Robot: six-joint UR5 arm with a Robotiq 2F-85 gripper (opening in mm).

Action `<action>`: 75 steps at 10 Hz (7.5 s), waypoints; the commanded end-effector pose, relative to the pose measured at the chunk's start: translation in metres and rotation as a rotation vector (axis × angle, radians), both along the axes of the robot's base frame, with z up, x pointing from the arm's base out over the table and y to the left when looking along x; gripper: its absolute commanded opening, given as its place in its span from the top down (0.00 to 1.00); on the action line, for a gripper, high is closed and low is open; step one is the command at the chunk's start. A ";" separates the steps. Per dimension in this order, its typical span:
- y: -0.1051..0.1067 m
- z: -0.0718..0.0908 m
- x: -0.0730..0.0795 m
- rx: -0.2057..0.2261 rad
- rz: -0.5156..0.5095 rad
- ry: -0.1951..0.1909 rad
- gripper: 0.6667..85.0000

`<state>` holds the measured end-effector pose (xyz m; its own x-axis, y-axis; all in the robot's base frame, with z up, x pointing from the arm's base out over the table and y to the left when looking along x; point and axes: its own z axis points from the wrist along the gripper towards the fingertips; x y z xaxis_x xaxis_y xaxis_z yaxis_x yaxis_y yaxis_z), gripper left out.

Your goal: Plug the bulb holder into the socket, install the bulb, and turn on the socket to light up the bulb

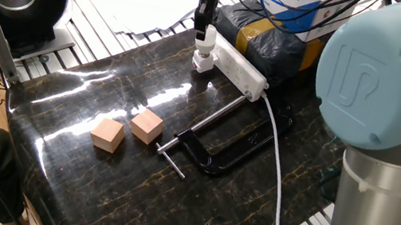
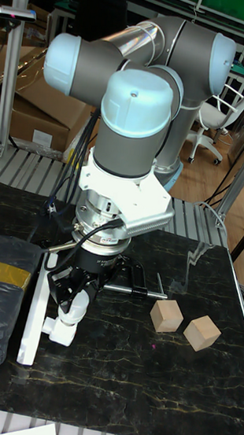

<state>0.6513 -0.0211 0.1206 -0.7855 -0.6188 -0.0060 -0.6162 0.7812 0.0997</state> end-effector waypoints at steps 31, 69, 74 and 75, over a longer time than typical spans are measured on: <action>0.000 -0.006 -0.005 -0.214 0.680 -0.104 0.51; 0.021 -0.007 -0.009 -0.132 -0.116 -0.021 0.58; 0.013 -0.004 -0.001 -0.148 -0.008 -0.041 0.35; 0.011 -0.004 -0.001 -0.145 0.033 -0.041 0.31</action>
